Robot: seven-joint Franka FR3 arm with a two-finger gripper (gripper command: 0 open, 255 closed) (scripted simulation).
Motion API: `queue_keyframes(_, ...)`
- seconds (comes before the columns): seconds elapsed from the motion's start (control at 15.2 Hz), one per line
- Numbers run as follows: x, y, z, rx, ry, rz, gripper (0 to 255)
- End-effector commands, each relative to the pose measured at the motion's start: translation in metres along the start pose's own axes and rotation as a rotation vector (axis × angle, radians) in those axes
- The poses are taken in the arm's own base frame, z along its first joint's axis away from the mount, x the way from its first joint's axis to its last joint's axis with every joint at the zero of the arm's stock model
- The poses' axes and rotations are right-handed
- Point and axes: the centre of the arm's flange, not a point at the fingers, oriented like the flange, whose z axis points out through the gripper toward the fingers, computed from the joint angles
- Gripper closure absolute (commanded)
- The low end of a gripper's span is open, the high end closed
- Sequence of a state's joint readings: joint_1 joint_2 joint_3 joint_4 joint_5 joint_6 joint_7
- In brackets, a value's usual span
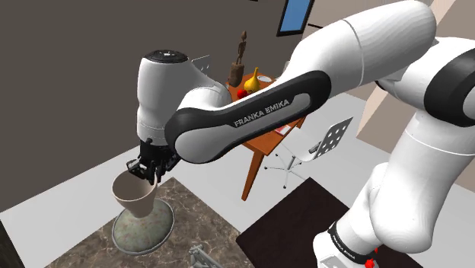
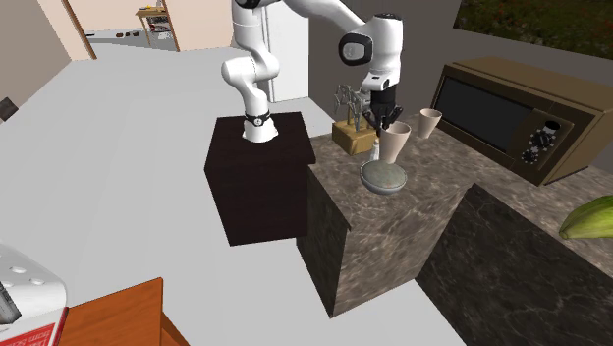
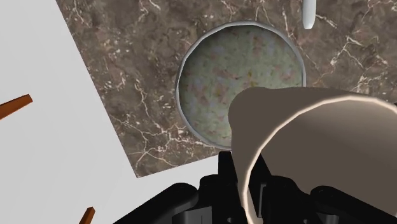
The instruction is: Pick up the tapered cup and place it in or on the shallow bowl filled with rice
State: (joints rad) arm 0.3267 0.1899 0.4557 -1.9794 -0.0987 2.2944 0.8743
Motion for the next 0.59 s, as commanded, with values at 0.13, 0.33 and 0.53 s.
queue_keyframes(0.13,-0.002,0.002,0.020,0.001,0.001,0.000,255)
queue_keyframes(0.33,-0.003,0.004,0.036,0.001,0.001,0.000,255)
queue_keyframes(0.53,-0.004,0.005,0.045,0.001,0.001,0.000,255)
